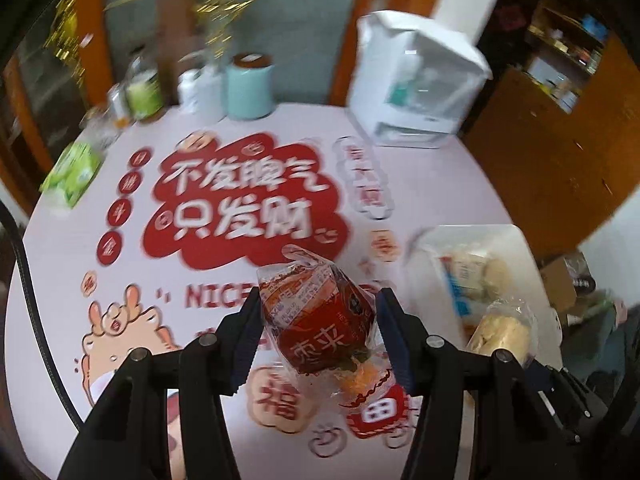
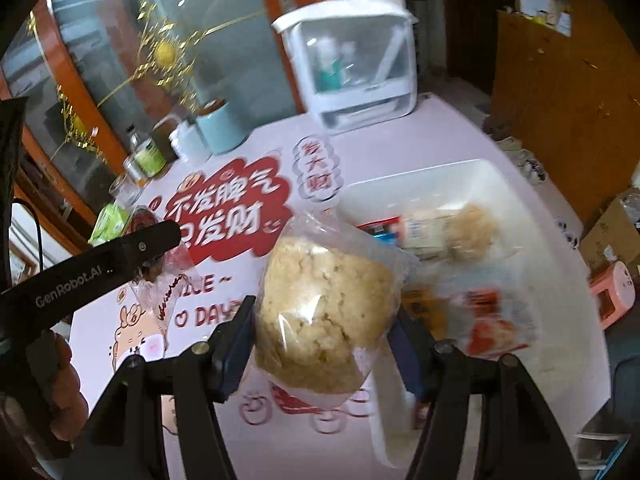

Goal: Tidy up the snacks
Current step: 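Carry both snacks toward the white tray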

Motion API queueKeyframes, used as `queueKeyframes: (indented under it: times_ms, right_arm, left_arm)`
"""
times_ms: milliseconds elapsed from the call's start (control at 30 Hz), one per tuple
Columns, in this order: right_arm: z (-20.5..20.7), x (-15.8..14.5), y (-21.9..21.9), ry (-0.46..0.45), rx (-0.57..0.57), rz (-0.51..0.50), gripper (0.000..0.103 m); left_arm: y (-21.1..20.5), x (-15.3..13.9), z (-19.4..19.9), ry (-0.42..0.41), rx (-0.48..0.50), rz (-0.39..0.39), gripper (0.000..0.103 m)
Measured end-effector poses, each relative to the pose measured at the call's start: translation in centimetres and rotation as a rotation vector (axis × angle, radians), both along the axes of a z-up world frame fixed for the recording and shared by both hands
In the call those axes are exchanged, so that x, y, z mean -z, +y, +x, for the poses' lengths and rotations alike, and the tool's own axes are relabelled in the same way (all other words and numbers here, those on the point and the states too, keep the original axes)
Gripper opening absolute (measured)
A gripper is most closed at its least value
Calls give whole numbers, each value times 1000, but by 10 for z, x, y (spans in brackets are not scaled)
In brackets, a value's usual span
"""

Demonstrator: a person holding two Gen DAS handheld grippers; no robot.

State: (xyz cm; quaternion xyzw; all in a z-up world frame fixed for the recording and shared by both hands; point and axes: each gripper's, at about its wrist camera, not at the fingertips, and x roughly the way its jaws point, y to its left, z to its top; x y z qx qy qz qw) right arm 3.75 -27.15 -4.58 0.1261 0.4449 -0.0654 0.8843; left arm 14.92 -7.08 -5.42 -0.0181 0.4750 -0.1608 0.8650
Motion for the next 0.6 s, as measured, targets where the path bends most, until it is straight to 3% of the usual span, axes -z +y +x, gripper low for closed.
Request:
queueKeyframes:
  times_ms: [267, 600]
  right_arm:
    - [-35, -17, -80, -44, 74, -37, 63]
    - [-41, 6, -127, 2, 46, -3, 63]
  left_arm:
    - [-95, -28, -28, -67, 126, 2, 55]
    - [-196, -44, -30, -107, 221, 24, 55]
